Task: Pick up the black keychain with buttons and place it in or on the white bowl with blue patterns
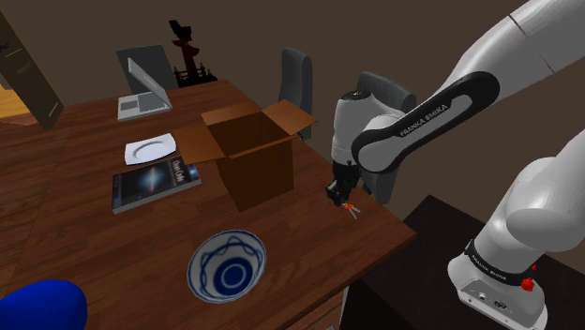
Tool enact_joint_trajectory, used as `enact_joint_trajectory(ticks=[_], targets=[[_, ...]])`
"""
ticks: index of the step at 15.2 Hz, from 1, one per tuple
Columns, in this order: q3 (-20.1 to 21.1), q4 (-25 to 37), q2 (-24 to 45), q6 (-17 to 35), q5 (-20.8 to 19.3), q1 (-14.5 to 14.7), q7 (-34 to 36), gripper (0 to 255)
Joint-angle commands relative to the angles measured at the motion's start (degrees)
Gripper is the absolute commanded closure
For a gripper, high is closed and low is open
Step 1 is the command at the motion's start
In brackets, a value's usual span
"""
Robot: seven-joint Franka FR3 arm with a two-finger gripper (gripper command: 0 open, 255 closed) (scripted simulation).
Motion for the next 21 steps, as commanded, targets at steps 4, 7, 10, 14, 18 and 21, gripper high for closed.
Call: enact_joint_trajectory(ticks=[4,7,10,14,18,21], targets=[[-0.46,1.43,-3.01,-4.38,0.71,0.3,-0.53,255],[-0.8,2.45,-4.8,-7.16,1.02,0.44,-0.83,255],[-1.14,3.59,-6.43,-9.9,1.23,0.55,-1.06,255],[-1.58,5.28,-8.35,-13.48,1.39,0.64,-1.29,255],[-2.02,7.16,-9.99,-16.98,1.44,0.69,-1.45,255],[-2.33,8.7,-11.04,-19.56,1.43,0.7,-1.54,255]])
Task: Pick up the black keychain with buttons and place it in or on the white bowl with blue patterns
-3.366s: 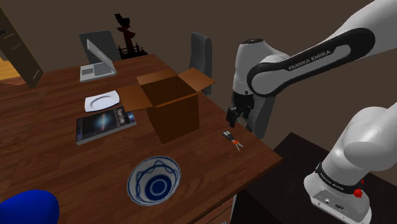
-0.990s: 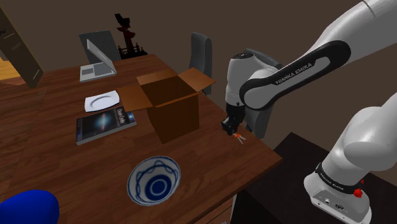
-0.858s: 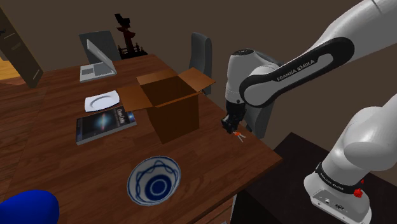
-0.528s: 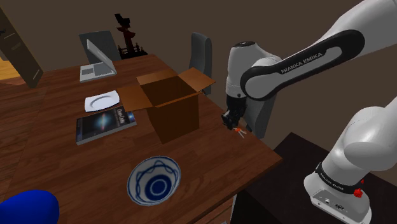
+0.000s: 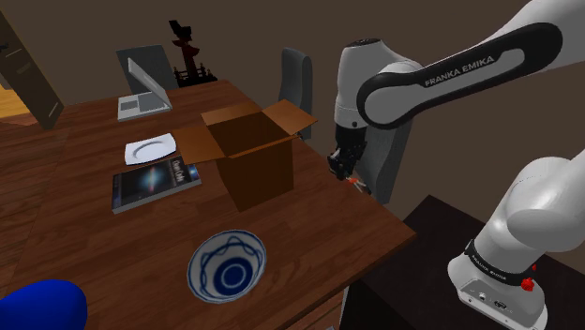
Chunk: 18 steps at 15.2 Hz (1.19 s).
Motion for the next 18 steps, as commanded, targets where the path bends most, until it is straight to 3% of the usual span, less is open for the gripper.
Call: enact_joint_trajectory(ticks=[1,6,12,18], targets=[[-0.16,1.18,-0.55,-1.75,-0.03,0.0,0.02,255],[-0.64,3.99,-1.88,-5.88,-0.14,-0.03,-0.05,255],[5.87,11.17,5.04,-5.66,-0.11,2.04,8.95,255],[11.96,20.51,14.03,-6.1,-3.03,3.71,18.7,255]])
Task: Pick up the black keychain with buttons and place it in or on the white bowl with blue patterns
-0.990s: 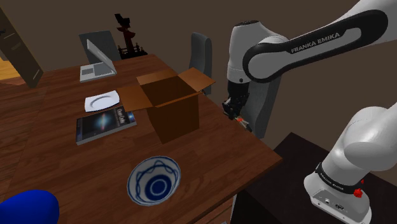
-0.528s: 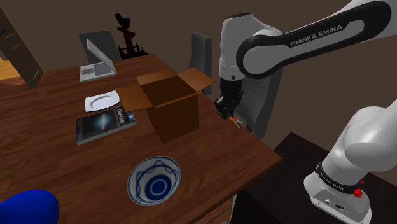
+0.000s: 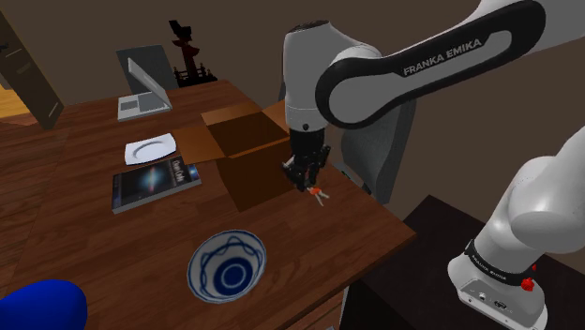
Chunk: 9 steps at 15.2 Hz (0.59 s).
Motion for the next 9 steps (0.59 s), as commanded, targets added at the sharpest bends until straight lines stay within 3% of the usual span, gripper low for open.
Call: enact_joint_trajectory(ticks=[1,9], targets=[[2.03,3.64,3.5,-0.34,-1.52,0.64,3.67,255],[7.42,20.66,19.52,-3.93,-11.02,5.86,17.73,255]])
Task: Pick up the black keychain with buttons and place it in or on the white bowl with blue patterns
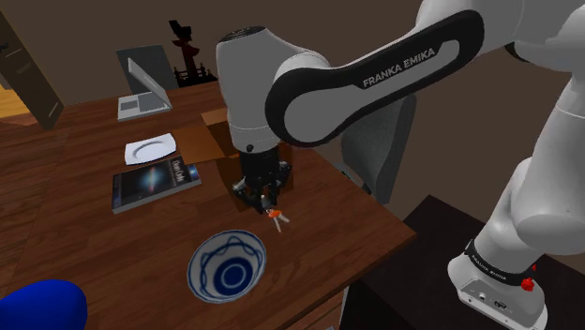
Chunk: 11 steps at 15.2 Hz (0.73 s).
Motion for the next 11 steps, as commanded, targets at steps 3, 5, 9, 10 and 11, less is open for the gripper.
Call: enact_joint_trajectory(ticks=[3,5,9,10,11], targets=[[1.1,10.83,9.13,-3.56,-5.67,4.63,6.58,255],[1.0,16.83,13.82,-5.74,-8.32,7.71,9.25,255],[0.3,25.75,20.73,-8.69,-11.83,12.64,12.3,255],[0.23,25.06,20.79,-7.95,-11.89,12.57,12.37,255],[0.18,24.39,20.87,-7.23,-11.96,12.49,12.44,255]])
